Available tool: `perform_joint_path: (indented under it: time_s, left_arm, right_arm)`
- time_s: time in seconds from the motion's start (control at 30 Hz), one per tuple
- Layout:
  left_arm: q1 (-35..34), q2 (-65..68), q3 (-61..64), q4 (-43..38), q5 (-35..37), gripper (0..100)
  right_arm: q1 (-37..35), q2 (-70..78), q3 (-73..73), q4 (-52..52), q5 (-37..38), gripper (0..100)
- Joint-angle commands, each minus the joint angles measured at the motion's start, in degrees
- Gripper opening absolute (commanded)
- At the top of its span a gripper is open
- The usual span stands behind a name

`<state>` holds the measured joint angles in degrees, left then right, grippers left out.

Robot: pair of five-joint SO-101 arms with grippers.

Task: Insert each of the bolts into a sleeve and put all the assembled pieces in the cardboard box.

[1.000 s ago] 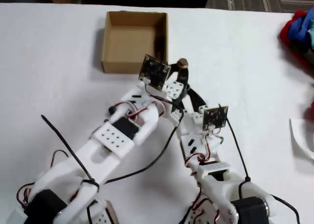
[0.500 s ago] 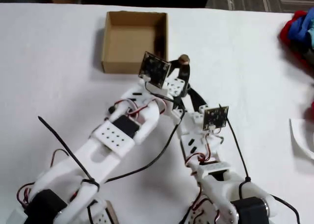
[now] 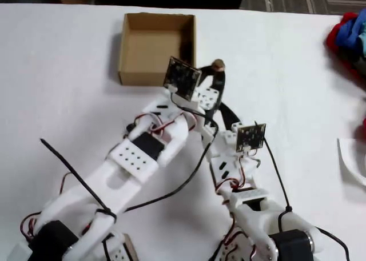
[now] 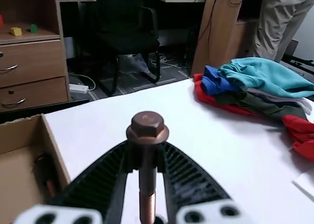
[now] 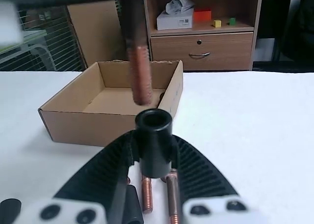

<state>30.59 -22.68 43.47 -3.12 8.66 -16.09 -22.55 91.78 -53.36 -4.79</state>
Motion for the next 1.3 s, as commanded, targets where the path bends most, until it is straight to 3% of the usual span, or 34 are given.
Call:
perform_joint_path:
  time_s: [0.0,0.9,1.17,1.27]
  left_arm:
    - [1.8,-2.8,-2.0,0.0,0.3,3]
    - [-0.4,5.8,-2.1,-2.0,0.1,3]
    - [-0.4,5.8,-2.5,8.0,0.1,3]
    - [-0.4,5.8,-2.5,9.6,-4.0,6]
  right_arm:
    - [0.3,-0.1,-2.3,-1.0,-0.2,2.0]
    - [0.3,-0.3,-2.3,-1.0,-0.2,2.0]
    - [0.3,-0.2,-2.3,-1.0,-0.2,2.0]
    - [0.3,-0.2,-2.3,-1.0,-0.2,2.0]
